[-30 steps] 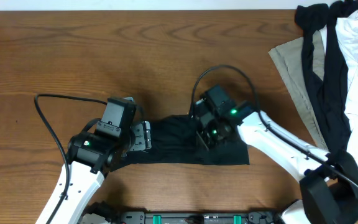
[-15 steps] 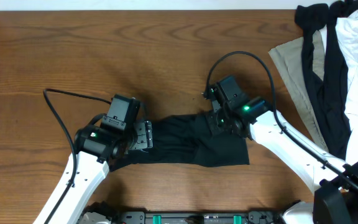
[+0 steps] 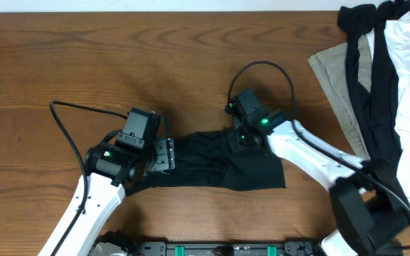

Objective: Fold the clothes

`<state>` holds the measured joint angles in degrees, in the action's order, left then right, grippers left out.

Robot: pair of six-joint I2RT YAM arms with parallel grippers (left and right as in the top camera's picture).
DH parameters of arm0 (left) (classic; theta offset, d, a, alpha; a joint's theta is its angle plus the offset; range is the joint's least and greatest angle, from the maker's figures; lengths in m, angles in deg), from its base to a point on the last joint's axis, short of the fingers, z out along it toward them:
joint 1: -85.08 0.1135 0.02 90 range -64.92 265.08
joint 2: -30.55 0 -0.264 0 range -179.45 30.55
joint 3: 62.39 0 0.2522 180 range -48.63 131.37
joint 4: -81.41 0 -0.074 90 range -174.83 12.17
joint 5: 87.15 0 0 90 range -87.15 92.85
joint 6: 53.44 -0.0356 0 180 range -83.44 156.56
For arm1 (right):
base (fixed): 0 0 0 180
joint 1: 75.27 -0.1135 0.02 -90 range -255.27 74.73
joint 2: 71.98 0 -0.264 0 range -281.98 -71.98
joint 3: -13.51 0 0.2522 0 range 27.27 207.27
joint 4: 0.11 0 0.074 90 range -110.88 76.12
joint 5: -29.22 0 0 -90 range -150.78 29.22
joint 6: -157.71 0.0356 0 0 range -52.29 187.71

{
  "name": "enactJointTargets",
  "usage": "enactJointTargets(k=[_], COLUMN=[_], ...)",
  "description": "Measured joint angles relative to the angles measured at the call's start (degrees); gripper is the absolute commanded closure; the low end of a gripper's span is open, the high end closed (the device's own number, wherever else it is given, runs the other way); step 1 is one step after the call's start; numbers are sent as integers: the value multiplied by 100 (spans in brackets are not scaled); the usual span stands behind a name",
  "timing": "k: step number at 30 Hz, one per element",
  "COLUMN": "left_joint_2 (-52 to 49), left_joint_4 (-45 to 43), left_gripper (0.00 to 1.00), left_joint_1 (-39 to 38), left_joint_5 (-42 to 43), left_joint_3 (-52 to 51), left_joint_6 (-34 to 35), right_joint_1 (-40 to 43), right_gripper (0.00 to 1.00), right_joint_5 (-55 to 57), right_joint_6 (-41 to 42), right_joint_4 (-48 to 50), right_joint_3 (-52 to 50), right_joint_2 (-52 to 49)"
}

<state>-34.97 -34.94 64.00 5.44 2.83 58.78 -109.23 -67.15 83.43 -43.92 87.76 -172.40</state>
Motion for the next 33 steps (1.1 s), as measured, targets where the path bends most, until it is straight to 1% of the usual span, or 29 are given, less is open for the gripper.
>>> enactJointTargets(k=[4,5,8,16,20,21,23,24,25,27,30,33], left_joint_2=[0,0,0,0,0,0,0,0,0,0,-4,-92], left_joint_4=[2,2,2,24,90,90,90,87,90,85,72,70], left_gripper=[22,22,22,22,21,20,14,9,6,0,2,2], left_joint_1=[0,0,0,0,0,0,0,2,7,92,422,890], left_joint_5=[0,0,0,0,0,-2,-44,-120,-155,-225,-313,-319], left_joint_3=[0,0,0,0,0,0,0,0,0,0,0,0], left_joint_6=[0,0,0,0,-2,-2,-11,-2,-17,-24,-66,-181], right_joint_1=[-109,-122,-127,98,323,365,446,507,531,629,745,815], right_gripper=[45,42,38,34,27,27,21,14,11,9,7,7], right_joint_5=[-356,-439,-573,-647,-680,-684,-691,-686,-686,-702,-697,-660], right_joint_6=[-223,-289,-424,-446,-448,-446,-452,-472,-459,-472,-494,-557], right_joint_4=[466,557,656,667,494,442,367,328,302,205,-68,-544], right_joint_3=[0,0,0,7,37,44,55,61,70,131,254,313], right_joint_2=[-345,-409,-487,-485,-400,-319,-37,249,444,1040,1834,2365])
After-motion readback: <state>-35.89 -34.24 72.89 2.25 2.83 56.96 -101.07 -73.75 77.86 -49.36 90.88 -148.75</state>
